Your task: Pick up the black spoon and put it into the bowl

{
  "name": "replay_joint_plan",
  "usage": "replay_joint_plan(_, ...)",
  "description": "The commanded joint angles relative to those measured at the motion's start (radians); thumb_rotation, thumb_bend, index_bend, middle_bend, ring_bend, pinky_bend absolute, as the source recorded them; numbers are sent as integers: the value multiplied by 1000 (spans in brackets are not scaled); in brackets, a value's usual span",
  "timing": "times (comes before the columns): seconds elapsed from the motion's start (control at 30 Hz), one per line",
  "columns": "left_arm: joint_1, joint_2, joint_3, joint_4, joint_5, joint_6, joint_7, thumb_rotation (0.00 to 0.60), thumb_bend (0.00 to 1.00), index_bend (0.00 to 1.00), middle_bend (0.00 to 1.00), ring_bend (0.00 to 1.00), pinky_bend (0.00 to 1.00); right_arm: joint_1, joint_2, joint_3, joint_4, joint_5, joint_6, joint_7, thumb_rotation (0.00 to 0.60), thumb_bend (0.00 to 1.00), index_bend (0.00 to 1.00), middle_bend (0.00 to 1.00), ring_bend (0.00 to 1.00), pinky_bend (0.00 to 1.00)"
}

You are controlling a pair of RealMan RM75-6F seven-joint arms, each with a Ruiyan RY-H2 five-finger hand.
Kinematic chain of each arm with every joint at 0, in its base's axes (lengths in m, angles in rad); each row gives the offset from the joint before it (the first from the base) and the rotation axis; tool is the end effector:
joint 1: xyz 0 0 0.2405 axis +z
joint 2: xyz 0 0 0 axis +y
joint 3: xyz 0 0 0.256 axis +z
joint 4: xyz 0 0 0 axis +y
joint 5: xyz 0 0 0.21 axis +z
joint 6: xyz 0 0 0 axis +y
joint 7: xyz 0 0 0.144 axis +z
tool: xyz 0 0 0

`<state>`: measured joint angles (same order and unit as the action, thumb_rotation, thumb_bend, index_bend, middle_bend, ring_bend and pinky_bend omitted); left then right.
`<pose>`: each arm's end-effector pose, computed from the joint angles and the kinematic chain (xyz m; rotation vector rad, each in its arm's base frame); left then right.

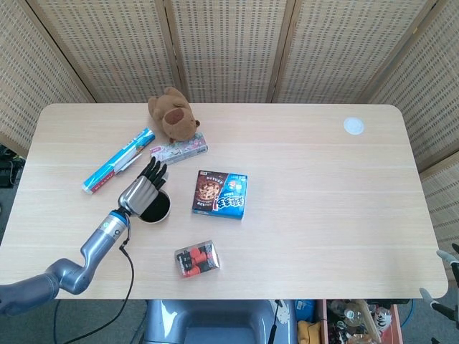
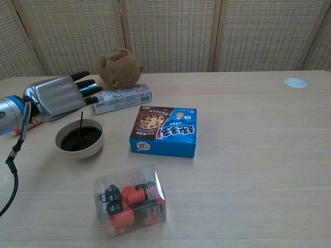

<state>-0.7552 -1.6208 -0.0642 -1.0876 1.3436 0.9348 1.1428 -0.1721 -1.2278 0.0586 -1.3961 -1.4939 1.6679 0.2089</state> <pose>-0.2058 0.3705 -0.0218 -1.9769 0.2981 -0.1685 -0.3660 -0.0925 0.1699 1.0975 -0.9538 0.9003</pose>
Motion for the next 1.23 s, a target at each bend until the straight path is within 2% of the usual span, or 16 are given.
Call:
replay_joint_plan(0.03,39,41,-35,-72,-57,44,-73,600,457,0,0,0,0,3,3,1,-4,-3,-1,-3,600,261,275,194,49,196)
replay_joint_plan(0.23,110,115,-45,-196,-95,115,-209,600,456,0,0,0,0,13,4,1,-9,-5,-14,-9,600,262,274,194,49,196)
replay_joint_plan(0.33,168,172,-46,-301,-122,159,-320,600,457,0,0,0,0,20,6,2,-15,-13,-17,-18,600,262,274,194,50,196)
replay_joint_plan(0.47,227,216,-35,-374,-109,227,-422,600,457,0,0,0,0,29,9,3,-24,-19,-20,-29,600,262,274,194,49,195)
replay_joint_plan(0.53,276,232,-20,-403,-84,286,-515,600,457,0,0,0,0,36,8,3,-30,-24,-26,-35,600,261,275,194,49,195)
replay_joint_plan(0.63,319,242,-2,-413,-58,332,-600,600,457,0,0,0,0,43,7,1,-35,-31,-33,-42,600,261,275,194,49,195)
replay_joint_plan(0.7,392,267,36,-438,-36,398,-703,600,457,0,0,0,0,56,7,0,-42,-44,-41,-52,600,261,275,194,49,195)
replay_joint_plan(0.8,449,284,75,-448,19,462,-781,600,456,0,0,0,0,66,6,-1,-53,-55,-45,-65,600,261,274,195,50,196)
replay_joint_plan(1.07,585,290,166,-441,144,620,-893,600,456,0,0,0,0,100,7,-5,-88,-88,-65,-116,600,262,274,194,49,196)
replay_joint_plan(1.23,640,267,189,-391,214,693,-966,600,452,0,0,0,0,111,8,-8,-111,-94,-72,-144,600,261,274,195,50,196)
